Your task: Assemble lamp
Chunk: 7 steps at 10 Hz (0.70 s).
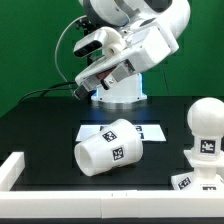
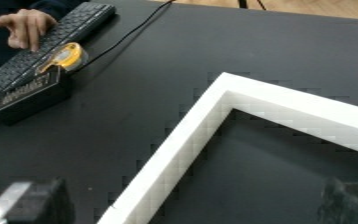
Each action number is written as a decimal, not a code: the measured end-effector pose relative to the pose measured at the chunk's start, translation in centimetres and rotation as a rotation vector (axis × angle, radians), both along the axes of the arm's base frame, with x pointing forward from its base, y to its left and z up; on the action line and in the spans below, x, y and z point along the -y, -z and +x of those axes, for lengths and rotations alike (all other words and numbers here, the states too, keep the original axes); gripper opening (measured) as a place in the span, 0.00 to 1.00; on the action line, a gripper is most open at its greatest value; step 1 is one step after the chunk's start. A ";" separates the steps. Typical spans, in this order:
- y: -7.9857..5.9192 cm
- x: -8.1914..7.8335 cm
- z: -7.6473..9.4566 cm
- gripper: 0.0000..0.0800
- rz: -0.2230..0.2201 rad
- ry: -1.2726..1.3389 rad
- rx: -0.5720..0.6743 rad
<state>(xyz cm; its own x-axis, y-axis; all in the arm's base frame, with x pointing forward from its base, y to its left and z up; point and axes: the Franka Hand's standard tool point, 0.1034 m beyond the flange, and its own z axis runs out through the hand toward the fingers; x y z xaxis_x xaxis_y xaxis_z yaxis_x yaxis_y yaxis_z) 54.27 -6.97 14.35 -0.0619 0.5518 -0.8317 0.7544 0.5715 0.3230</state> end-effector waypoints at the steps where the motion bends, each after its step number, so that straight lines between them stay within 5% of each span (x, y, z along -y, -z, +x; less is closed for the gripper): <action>1: -0.1 0.0 0.1 0.87 0.013 0.039 0.000; 3: -0.4 -0.1 1.4 0.87 0.043 0.188 0.036; 4: -0.9 -0.1 2.2 0.87 0.018 0.322 0.008; 7: -2.1 -1.2 4.2 0.87 0.043 0.550 -0.093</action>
Offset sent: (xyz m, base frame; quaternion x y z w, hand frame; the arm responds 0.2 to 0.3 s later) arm 0.0571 0.0067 0.0253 0.2377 -0.1315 0.1548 0.9499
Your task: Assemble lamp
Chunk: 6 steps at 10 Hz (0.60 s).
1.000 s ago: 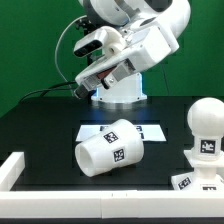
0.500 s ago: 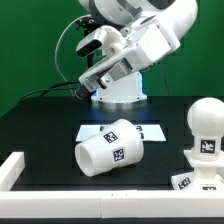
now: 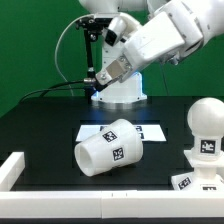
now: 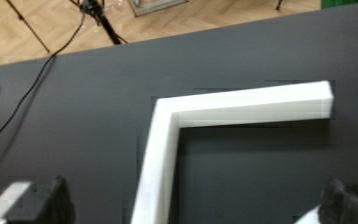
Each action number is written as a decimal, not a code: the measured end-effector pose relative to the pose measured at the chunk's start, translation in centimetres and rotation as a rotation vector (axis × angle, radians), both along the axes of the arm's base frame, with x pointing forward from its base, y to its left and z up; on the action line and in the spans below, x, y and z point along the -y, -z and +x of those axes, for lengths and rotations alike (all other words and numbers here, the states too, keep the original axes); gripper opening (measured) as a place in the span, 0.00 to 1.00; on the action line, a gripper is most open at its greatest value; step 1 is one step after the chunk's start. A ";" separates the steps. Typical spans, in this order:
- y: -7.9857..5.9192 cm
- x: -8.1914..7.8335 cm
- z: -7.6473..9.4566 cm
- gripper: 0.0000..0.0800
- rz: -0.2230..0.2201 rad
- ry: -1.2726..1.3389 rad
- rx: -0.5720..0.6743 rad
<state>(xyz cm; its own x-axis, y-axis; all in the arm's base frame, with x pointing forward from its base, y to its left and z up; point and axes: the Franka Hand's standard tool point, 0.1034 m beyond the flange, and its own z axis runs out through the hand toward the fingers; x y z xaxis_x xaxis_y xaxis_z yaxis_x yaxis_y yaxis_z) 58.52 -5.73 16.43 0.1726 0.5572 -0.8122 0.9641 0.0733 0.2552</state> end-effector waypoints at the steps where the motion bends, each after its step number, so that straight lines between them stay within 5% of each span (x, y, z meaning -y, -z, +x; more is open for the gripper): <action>1: 0.4 0.0 -0.8 0.87 0.031 0.080 -0.050; 6: 1.8 1.0 -1.1 0.87 0.108 0.493 -0.183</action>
Offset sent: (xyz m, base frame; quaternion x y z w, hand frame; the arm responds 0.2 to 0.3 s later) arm 0.0000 0.0000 0.0000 0.1938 0.0000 0.0000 0.9810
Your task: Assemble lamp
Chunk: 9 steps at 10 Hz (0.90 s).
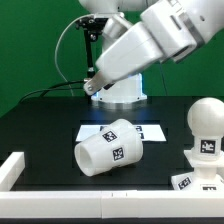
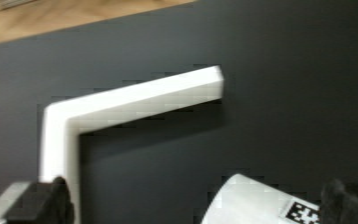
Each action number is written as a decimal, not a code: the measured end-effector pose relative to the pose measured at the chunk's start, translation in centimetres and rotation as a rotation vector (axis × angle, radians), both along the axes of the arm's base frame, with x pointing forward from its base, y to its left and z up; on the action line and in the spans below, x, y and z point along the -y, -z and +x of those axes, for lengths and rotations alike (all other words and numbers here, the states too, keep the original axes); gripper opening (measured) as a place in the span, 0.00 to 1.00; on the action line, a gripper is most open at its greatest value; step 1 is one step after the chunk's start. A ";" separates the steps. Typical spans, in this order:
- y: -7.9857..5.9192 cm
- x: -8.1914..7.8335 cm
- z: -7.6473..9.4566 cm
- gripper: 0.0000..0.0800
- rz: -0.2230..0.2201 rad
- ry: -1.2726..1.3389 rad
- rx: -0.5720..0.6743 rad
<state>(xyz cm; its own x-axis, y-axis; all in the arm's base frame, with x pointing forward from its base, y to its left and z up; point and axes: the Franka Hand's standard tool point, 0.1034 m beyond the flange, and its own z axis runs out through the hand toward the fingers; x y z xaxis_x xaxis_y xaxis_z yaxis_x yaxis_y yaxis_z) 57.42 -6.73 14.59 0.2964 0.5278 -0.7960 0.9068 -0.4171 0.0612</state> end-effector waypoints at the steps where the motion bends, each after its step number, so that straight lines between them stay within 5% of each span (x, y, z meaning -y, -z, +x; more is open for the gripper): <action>1: 0.5 0.2 0.2 0.87 -0.003 0.086 -0.018; 3: 0.9 0.5 -0.7 0.87 -0.030 0.305 -0.067; 7: 0.9 1.7 -1.3 0.87 0.026 0.506 -0.169; 9: 1.4 4.6 -1.9 0.87 -0.005 0.671 -0.211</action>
Offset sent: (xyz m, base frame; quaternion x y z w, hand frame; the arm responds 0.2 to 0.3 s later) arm -0.0040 -0.0214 0.0064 0.1999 -0.0318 0.0831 0.9758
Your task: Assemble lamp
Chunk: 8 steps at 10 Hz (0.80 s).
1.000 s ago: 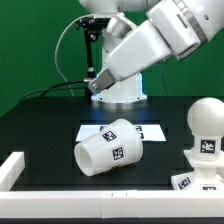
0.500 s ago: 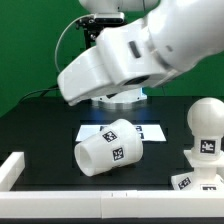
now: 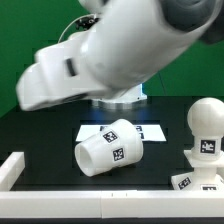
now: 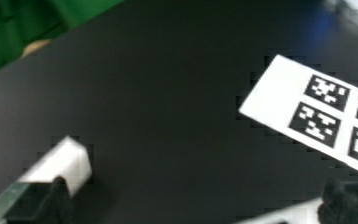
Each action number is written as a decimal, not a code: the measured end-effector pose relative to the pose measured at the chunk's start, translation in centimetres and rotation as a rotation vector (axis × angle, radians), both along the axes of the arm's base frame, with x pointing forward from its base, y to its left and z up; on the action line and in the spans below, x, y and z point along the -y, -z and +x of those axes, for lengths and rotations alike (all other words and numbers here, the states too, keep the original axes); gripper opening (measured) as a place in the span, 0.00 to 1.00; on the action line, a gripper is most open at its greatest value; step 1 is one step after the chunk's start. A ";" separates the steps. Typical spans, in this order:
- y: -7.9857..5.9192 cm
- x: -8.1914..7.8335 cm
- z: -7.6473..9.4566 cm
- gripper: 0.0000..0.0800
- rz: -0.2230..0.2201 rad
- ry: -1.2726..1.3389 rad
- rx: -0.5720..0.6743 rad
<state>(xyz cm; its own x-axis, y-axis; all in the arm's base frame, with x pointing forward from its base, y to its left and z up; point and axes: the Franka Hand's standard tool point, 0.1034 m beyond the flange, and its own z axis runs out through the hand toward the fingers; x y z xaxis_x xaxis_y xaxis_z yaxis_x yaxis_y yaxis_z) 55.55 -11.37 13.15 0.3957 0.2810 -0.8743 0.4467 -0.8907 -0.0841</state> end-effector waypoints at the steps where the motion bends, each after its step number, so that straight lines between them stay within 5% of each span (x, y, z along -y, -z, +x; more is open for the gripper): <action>1: 0.5 1.1 0.0 0.87 -0.056 0.071 0.026; 2: 0.4 1.1 -1.7 0.87 -0.111 0.178 0.010; 3: 0.1 1.1 -4.1 0.87 -0.105 0.315 -0.113; 4: 1.3 1.4 -3.1 0.87 -0.083 0.416 -0.106; 5: 1.0 1.9 -2.6 0.87 -0.069 0.457 -0.077; 7: 0.6 2.1 -3.7 0.87 -0.046 0.506 -0.070; 8: 0.3 1.8 -4.3 0.87 -0.109 0.556 -0.047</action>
Offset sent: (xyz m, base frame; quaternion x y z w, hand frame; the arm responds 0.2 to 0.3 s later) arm -0.0105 0.0145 0.0099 0.3262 -0.0208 0.0785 0.9418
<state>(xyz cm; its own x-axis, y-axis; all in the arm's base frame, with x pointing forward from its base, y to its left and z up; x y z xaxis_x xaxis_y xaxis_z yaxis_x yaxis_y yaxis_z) 51.29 -13.19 12.85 0.4184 -0.0513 -0.9068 -0.0942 -0.9955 0.0128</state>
